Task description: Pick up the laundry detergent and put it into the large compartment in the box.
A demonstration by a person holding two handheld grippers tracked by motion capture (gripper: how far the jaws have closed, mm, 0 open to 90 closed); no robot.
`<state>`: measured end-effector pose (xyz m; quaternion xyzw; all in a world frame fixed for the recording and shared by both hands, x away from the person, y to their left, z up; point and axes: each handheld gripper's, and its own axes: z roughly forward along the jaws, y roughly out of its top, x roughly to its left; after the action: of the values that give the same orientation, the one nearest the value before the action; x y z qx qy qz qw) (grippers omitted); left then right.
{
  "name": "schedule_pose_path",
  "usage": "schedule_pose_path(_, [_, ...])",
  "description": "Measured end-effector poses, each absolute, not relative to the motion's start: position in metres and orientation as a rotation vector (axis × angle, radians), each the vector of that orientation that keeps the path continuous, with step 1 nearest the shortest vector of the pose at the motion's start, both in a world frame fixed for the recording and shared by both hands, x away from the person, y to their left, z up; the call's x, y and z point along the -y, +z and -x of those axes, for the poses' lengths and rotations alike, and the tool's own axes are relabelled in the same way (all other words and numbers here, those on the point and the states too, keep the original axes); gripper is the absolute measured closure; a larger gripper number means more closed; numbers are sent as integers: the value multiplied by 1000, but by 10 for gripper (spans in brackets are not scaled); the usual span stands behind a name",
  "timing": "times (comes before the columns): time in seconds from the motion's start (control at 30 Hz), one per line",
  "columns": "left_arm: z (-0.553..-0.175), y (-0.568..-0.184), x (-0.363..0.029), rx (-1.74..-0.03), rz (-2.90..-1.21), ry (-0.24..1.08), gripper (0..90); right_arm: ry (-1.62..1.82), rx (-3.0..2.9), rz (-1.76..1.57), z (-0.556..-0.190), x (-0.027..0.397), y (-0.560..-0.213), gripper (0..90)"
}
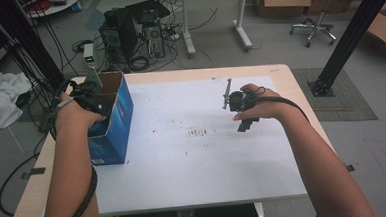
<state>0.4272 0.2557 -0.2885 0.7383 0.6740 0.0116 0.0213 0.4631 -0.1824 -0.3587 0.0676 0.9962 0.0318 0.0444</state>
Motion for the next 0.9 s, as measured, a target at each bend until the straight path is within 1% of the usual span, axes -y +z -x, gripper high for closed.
schedule_pose_path(0.23, [-426,-278,-254,-2069,-2298,71,347,107,-3041,-206,-463,181,-359,160])
schedule_pose_path(0.57, [-426,-276,-254,-2068,-2293,73,344,109,-3039,-207,-462,182,-359,161])
schedule_pose_path(0.9, [-423,-267,-253,-2063,-2281,100,315,117,-3037,-210,-461,183,-358,161])
